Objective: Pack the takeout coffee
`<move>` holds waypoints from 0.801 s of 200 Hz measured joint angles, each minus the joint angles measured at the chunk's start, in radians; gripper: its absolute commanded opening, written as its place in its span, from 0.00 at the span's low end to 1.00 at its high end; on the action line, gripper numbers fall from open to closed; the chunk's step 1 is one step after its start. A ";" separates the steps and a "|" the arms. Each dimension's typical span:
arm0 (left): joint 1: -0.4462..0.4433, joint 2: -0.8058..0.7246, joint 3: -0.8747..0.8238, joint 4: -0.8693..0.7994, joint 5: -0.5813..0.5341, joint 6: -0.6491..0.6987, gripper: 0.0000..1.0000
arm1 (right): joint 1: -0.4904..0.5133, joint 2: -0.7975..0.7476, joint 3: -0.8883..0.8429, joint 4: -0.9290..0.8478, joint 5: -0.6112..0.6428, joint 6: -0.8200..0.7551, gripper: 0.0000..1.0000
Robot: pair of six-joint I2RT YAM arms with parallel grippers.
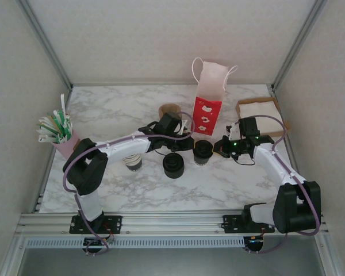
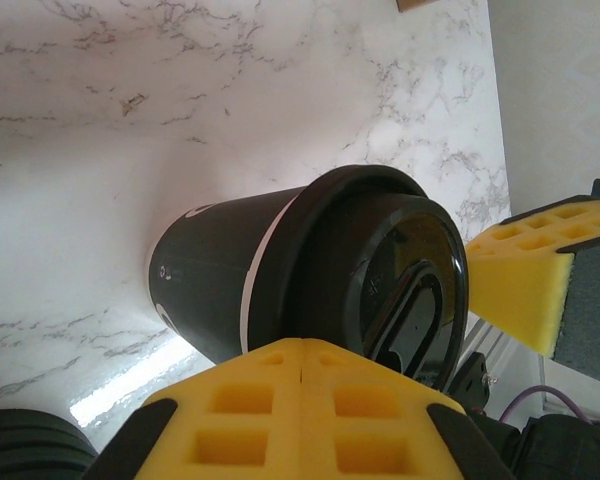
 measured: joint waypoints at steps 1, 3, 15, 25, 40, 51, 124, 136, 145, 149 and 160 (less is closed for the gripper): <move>0.000 0.000 0.000 0.000 0.000 0.000 0.00 | 0.000 0.000 0.000 0.000 0.000 0.000 0.00; 0.000 -0.001 -0.002 0.000 0.000 0.000 0.00 | 0.000 0.001 0.000 0.000 -0.001 0.000 0.00; -0.001 -0.010 -0.010 -0.002 -0.003 -0.001 0.00 | 0.000 0.004 0.000 0.005 -0.005 0.000 0.00; -0.003 -0.017 -0.017 -0.004 -0.004 -0.005 0.01 | 0.000 0.008 0.002 0.007 -0.011 0.000 0.00; -0.006 -0.029 -0.031 -0.005 -0.007 -0.011 0.01 | 0.000 0.018 0.008 0.009 -0.014 0.000 0.00; -0.009 -0.036 -0.037 -0.005 -0.008 -0.015 0.01 | 0.001 0.023 0.012 0.011 -0.014 0.000 0.00; -0.034 -0.121 -0.089 -0.020 -0.027 -0.046 0.12 | 0.008 0.051 0.064 -0.032 0.022 -0.011 0.00; -0.032 -0.135 -0.089 -0.023 -0.033 -0.046 0.12 | 0.008 0.047 0.071 -0.044 0.041 -0.016 0.00; -0.029 -0.143 -0.089 -0.024 -0.037 -0.046 0.13 | 0.008 0.040 0.072 -0.052 0.050 -0.019 0.00; -0.028 -0.146 -0.089 -0.024 -0.038 -0.046 0.13 | 0.008 0.036 0.073 -0.056 0.053 -0.019 0.00; -0.022 -0.151 -0.089 -0.025 -0.040 -0.046 0.13 | 0.008 0.022 0.073 -0.068 0.063 -0.020 0.00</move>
